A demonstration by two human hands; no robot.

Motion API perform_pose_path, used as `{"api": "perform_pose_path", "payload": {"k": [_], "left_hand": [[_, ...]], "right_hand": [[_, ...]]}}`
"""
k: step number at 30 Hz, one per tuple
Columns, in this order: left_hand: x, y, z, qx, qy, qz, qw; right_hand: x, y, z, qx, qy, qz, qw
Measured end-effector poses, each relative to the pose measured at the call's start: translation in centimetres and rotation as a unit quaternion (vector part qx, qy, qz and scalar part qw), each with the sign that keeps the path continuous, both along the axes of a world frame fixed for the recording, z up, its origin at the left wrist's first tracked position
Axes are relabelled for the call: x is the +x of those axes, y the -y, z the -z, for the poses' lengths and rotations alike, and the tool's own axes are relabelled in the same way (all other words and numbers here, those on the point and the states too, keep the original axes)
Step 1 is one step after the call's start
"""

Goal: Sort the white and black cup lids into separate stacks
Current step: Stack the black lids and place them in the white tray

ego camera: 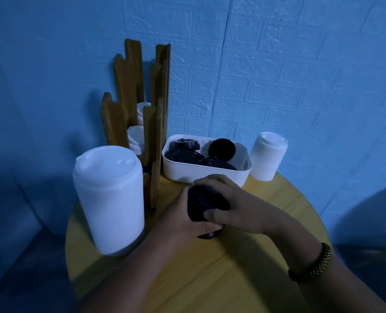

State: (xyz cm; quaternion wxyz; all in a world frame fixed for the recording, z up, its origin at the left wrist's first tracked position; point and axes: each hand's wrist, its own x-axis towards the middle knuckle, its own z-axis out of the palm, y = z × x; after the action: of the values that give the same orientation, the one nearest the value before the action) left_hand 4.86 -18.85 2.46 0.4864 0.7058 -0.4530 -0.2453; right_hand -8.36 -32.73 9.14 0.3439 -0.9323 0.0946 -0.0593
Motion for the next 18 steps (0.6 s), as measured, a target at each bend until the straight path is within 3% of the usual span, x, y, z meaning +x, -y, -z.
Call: {"api": "perform_pose_path", "payload": {"k": [3,9,15,18], "left_hand": [[0.2,0.2,0.3,0.006,0.002,-0.008,1.0],[-0.2,0.6,0.3,0.018,0.047,-0.036,0.998],[-0.5,0.4,0.1,0.011,0.02,-0.032,0.999],[-0.5,0.3,0.1,0.01,0.017,-0.036,0.999]], "right_hand": [[0.3,-0.1,-0.2,-0.007,-0.012,0.01,1.0],[2.1,-4.3,1.6,-0.222,0.008,0.189,0.956],[1.7,-2.9,0.0,-0.201,-0.042,0.093,0.974],[1.8,-3.0,0.0,-0.24,-0.057,0.082,0.966]]}}
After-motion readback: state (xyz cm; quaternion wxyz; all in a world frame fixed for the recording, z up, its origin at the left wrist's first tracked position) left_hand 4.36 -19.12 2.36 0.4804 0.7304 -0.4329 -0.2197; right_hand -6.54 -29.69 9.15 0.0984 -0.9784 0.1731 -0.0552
